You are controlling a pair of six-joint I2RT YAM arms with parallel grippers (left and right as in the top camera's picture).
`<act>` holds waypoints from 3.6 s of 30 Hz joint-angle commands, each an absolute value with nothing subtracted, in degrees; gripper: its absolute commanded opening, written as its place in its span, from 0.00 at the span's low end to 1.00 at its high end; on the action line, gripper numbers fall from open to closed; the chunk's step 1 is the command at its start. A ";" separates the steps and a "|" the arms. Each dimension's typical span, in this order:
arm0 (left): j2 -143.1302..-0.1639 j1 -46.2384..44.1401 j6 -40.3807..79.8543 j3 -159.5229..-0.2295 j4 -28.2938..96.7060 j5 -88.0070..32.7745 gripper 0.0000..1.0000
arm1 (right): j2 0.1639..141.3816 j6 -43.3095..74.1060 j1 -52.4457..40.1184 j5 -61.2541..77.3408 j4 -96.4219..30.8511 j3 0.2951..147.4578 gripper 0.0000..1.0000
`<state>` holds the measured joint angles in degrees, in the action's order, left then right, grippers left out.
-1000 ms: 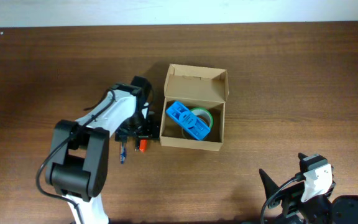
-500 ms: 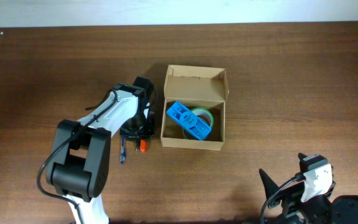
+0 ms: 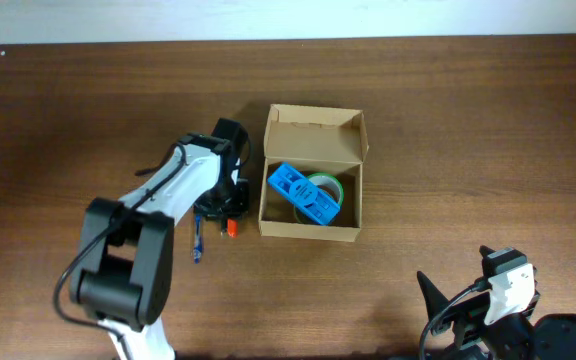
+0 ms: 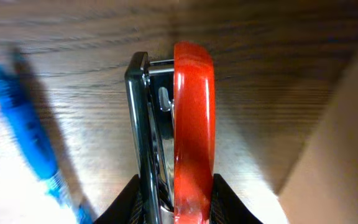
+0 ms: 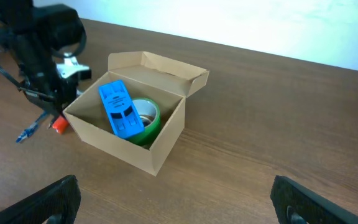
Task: Pack container
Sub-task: 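Carry the red stapler over the box with the left gripper, then release the stapler into the box and withdraw the left gripper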
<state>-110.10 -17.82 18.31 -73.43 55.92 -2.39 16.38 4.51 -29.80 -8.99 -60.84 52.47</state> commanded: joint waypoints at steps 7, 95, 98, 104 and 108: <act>-94.74 -19.38 22.74 -75.79 55.75 -1.69 0.13 | 16.21 4.97 -29.50 -9.69 -60.66 52.38 0.99; -106.48 -42.57 39.92 -94.94 46.30 -3.68 0.43 | 16.21 4.97 -29.50 -9.72 -60.66 52.38 0.99; -101.25 -40.77 42.35 -94.94 51.33 2.59 0.43 | 16.21 4.97 -29.50 -9.69 -60.64 52.38 0.99; -94.17 -35.11 48.36 -94.91 64.79 12.97 0.68 | 16.21 4.97 -29.50 -9.69 -60.66 52.38 0.99; -93.67 -30.61 44.01 -94.59 71.02 12.95 0.83 | 16.21 4.97 -29.50 -9.72 -60.66 52.38 0.99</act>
